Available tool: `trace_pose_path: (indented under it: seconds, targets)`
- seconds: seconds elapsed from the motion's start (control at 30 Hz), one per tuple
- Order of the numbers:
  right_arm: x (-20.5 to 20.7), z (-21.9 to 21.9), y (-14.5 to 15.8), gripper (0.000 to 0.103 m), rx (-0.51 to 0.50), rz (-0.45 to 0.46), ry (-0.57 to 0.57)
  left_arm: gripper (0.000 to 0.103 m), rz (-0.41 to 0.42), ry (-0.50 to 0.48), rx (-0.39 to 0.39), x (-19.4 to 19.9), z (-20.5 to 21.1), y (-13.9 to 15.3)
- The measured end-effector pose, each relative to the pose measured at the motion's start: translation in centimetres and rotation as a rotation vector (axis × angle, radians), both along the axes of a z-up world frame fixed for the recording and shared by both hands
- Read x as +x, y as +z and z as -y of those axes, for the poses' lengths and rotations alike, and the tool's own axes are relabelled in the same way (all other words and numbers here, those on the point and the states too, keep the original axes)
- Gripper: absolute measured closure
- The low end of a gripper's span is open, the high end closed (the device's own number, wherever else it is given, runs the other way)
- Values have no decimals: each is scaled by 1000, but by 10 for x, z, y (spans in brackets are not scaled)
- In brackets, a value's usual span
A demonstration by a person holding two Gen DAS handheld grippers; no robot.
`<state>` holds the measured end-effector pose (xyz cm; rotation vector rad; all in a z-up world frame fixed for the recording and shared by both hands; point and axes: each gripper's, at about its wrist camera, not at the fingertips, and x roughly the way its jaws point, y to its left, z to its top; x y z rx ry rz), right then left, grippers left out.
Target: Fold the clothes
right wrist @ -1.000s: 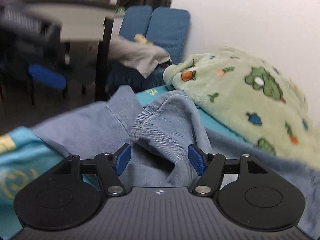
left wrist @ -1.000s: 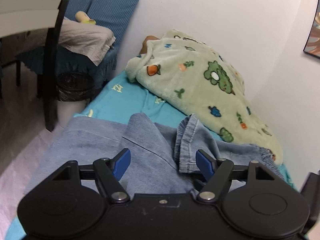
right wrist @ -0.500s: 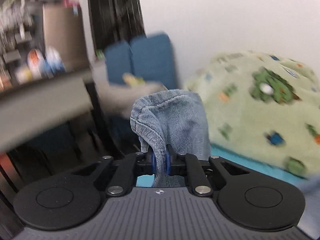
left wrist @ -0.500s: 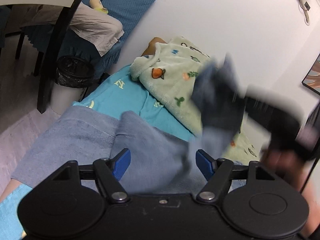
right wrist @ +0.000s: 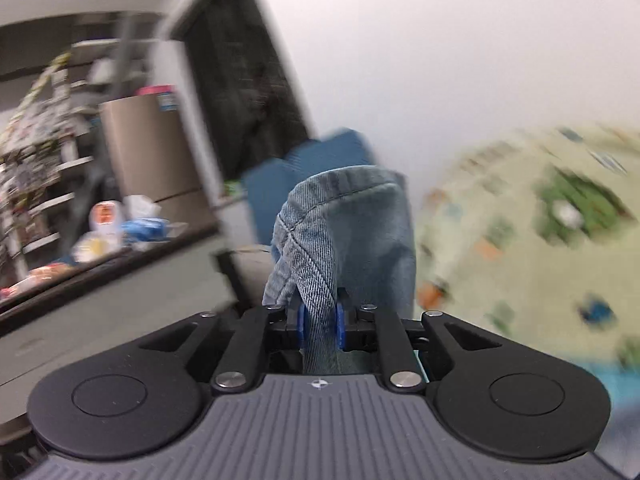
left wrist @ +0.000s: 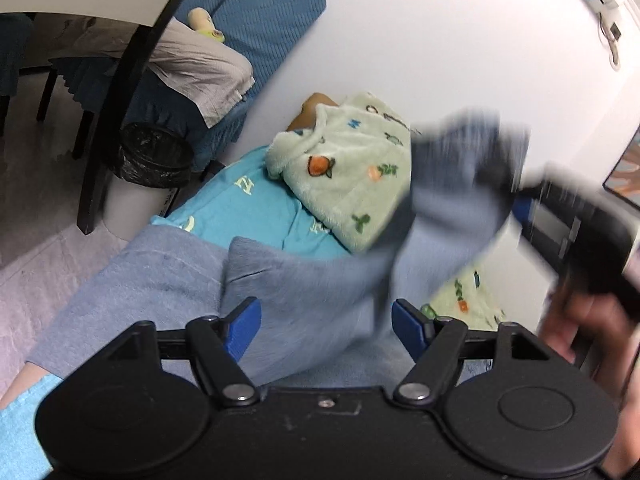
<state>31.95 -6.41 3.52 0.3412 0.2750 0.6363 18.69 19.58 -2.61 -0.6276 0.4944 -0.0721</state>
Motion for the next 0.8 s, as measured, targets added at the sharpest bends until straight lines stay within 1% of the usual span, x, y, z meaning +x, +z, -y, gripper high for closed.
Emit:
trace_pose_path:
  seconds: [0.13,0.2,0.27,0.3,0.33,0.37,0.4,0.47,0.5,0.57,0.6,0.63,0.7,0.77,0.8]
  targets:
    - [-6,53,-67,88,-15,-172,-154,34,-12,-23,19,3,6,-3]
    - [-10,78,-100,86,-26,-259,-231,34,-20,-30,30,5,11,-5]
    - [-14,96,-122,78,-58,-354,-312,34,-29,-39,40,7,16,-7]
    - [-17,103,-129,74,-63,-398,-333,34,-33,-44,49,7,18,-7]
    - [-20,108,-134,66,-68,-429,-356,34,-35,-48,57,8,21,-7]
    - [-25,110,-132,60,-71,-425,-382,34,-37,-50,63,9,22,-7]
    - [-31,110,-129,57,-76,-417,-408,34,-39,-50,64,10,23,-8]
    - [-40,107,-116,43,-98,-375,-458,33,-45,-50,65,11,26,-10]
    - [-41,103,-109,42,-119,-346,-464,33,-49,-53,67,12,27,-11]
    - [-34,92,-93,34,-193,-280,-446,33,-55,-59,68,13,29,-12]
    - [-30,87,-86,33,-230,-253,-434,33,-59,-62,68,14,30,-12]
    - [-22,82,-81,31,-266,-246,-417,33,-61,-61,66,14,30,-13]
    - [4,77,-75,31,-332,-267,-403,33,-63,-58,62,15,29,-14]
    - [40,80,-78,32,-350,-333,-412,33,-66,-55,57,16,28,-16]
    - [54,85,-81,32,-337,-378,-433,33,-74,-44,65,18,28,-16]
